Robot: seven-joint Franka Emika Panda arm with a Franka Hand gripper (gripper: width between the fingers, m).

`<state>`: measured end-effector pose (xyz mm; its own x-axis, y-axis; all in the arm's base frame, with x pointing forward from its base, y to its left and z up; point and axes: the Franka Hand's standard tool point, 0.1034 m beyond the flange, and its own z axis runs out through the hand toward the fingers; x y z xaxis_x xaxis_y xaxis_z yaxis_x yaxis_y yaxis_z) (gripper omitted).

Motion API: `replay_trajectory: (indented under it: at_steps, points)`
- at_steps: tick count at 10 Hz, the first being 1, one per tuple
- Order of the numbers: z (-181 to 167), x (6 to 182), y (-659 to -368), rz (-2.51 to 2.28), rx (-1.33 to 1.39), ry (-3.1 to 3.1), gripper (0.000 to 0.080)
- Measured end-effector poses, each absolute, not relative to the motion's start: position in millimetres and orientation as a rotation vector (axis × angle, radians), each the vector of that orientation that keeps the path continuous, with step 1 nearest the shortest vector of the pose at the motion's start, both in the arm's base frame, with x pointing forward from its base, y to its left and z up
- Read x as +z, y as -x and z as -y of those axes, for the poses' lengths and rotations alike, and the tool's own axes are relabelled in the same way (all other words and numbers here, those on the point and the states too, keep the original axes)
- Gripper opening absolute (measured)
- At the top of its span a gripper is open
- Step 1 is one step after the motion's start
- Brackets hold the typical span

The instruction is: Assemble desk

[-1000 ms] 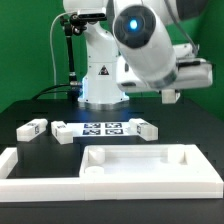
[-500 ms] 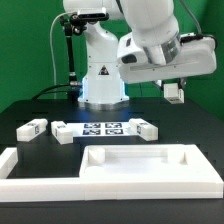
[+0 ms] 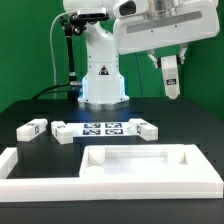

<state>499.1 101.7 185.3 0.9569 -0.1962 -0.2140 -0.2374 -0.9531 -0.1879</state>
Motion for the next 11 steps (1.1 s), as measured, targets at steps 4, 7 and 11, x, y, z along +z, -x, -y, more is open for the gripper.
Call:
replay_trajectory:
  at_steps: [4,7,11]
  points:
    - [-79,204.5,-553,-0.220,-0.103,2.971,0.0290]
    - [-86,216.6,-589,-0.053,-0.474,3.001,0.0290]
    - [-72,207.3,-605,0.022,-0.642,2.987,0.0290]
